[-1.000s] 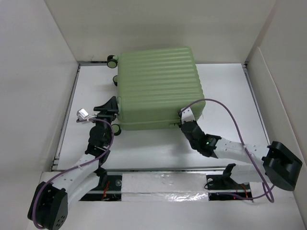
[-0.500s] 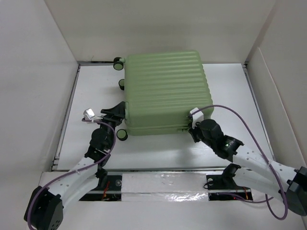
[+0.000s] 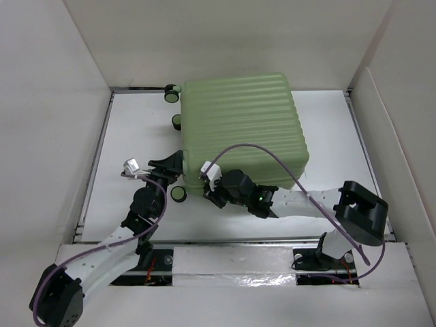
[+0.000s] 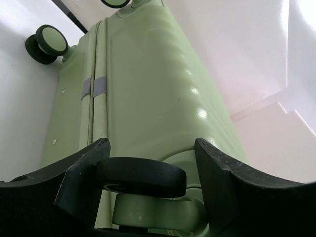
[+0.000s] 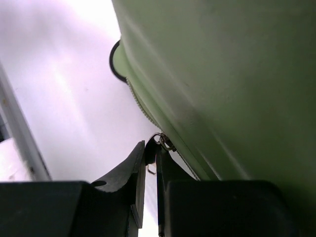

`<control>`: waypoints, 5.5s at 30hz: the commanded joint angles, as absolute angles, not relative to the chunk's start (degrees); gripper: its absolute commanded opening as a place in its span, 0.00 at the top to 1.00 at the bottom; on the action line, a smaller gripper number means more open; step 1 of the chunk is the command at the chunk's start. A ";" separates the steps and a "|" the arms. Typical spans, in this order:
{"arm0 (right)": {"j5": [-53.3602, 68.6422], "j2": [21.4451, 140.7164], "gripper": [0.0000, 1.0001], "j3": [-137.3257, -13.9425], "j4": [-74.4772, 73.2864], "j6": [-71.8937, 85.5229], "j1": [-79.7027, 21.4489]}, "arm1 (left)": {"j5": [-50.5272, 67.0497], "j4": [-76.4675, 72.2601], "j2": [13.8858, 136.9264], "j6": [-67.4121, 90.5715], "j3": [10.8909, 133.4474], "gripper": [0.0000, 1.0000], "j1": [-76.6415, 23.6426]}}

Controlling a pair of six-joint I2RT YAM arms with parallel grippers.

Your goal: Pack the luggage

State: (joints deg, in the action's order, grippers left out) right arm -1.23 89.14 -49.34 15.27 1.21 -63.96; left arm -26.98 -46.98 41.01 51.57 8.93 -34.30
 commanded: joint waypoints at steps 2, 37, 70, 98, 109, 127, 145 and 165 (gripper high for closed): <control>12.82 85.61 1.00 -49.15 30.85 -2.27 -64.35 | -15.39 -37.00 36.56 43.86 5.54 1.00 -37.44; 5.01 63.64 1.00 -31.64 27.69 1.84 -68.12 | -22.68 -31.75 63.91 43.86 30.83 0.05 -42.74; 14.24 60.38 1.00 -26.37 29.71 0.79 -60.56 | 16.87 -28.49 99.75 8.62 69.76 0.13 -11.25; 15.47 53.80 1.00 -21.45 26.11 0.70 -53.36 | 4.78 -12.09 104.43 -1.69 85.59 1.00 -13.71; 19.95 44.13 1.00 -22.24 14.51 -2.90 -35.61 | -23.37 -40.44 74.04 29.78 36.40 1.00 -12.04; 18.20 22.51 1.00 -23.46 -13.40 -0.09 -28.73 | -13.40 -31.47 74.23 21.00 51.21 0.06 -27.35; 14.76 19.16 1.00 -21.36 -10.12 2.55 -27.95 | 23.65 10.46 100.73 -10.81 92.73 0.10 -19.51; 18.28 19.16 1.00 -20.92 -8.61 1.14 -27.95 | 27.24 16.61 100.98 -14.06 93.07 0.04 -19.51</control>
